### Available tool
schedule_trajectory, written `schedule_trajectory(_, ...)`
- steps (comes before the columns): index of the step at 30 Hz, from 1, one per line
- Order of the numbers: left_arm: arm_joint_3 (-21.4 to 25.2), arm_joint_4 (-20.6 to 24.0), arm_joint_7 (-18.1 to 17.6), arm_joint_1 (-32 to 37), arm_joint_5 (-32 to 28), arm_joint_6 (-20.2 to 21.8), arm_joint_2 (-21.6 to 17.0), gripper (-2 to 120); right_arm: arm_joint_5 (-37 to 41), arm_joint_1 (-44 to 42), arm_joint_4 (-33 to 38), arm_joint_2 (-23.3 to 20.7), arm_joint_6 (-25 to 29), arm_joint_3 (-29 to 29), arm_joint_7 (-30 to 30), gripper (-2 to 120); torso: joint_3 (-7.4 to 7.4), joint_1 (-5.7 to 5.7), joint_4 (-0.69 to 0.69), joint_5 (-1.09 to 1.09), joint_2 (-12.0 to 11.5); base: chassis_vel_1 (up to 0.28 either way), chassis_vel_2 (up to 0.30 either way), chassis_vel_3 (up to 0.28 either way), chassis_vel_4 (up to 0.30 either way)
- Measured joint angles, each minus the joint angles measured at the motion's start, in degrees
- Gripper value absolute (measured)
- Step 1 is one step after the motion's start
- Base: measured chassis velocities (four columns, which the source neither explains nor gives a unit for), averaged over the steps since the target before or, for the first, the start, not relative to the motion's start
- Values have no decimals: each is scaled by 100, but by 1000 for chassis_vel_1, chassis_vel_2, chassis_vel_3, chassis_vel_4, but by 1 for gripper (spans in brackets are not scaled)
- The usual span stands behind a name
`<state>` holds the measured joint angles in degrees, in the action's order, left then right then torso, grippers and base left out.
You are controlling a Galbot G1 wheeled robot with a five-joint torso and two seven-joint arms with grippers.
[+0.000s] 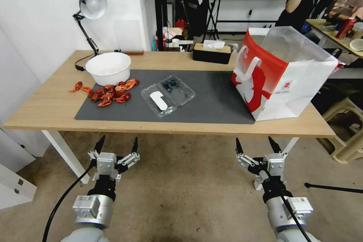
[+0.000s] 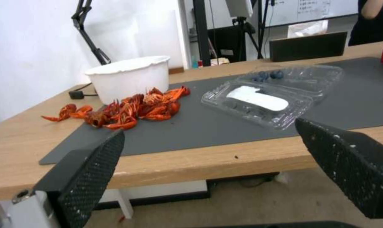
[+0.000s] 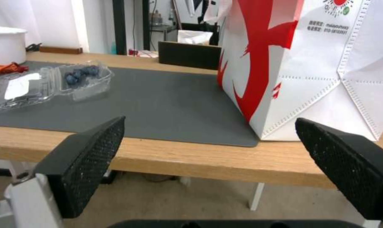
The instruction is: Close the takeout container lid, then place the container into the takeout bag.
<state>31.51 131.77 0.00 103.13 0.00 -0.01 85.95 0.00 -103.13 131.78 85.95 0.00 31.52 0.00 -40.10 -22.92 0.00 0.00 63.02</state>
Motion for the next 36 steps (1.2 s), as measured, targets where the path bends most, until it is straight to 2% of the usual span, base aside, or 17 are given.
schedule_trajectory(5,-1,4,-4,-2,-39,27,-11,100,-1,0,0,3,-5,1,-8,100,0,0,0,0,0,0,0,0,0)
schedule_trajectory(7,-15,84,-43,-25,-248,231,-90,100,-15,0,0,27,-46,15,-85,100,0,0,1,-1,0,0,0,0,0)
schedule_trajectory(8,-34,196,-99,-59,-505,479,-181,100,-67,-5,0,113,-179,64,-323,100,0,0,0,0,0,0,0,0,0)
schedule_trajectory(9,-34,196,-99,-59,-505,479,-181,100,-67,-5,0,113,-179,64,-323,100,0,0,0,0,0,0,0,0,0)
schedule_trajectory(11,-76,402,-204,-117,-997,962,-365,100,-192,-19,-4,306,-493,169,-866,100,0,0,0,-1,0,0,0,0,0)
schedule_trajectory(12,-76,402,-204,-117,-997,962,-365,100,-192,-19,-4,306,-493,169,-866,100,0,0,0,-1,0,0,0,0,0)
schedule_trajectory(15,-135,715,-364,-213,-1753,1696,-644,100,-143,39,0,422,-768,406,-1400,100,0,0,0,-2,0,0,0,0,0)
schedule_trajectory(18,-149,763,-300,-241,-1902,1912,-715,100,-45,81,23,394,-798,503,-1461,100,0,0,0,1,0,0,0,0,0)
schedule_trajectory(27,-104,450,-105,-269,-1794,1580,-728,100,229,177,10,290,-793,611,-1466,100,0,0,0,-1,0,0,0,0,0)
schedule_trajectory(32,-2,306,-65,-282,-1763,1332,-730,100,801,728,-271,-79,-803,492,-1557,100,0,0,-2,1,0,0,0,0,0)
schedule_trajectory(35,31,297,-21,-225,-1729,1249,-660,100,1355,1448,-629,-624,-875,247,-1587,100,-1,0,0,1,0,0,0,0,0)
schedule_trajectory(36,31,297,-21,-225,-1729,1249,-660,100,1355,1448,-629,-624,-875,247,-1587,100,-1,0,0,1,0,0,0,0,0)
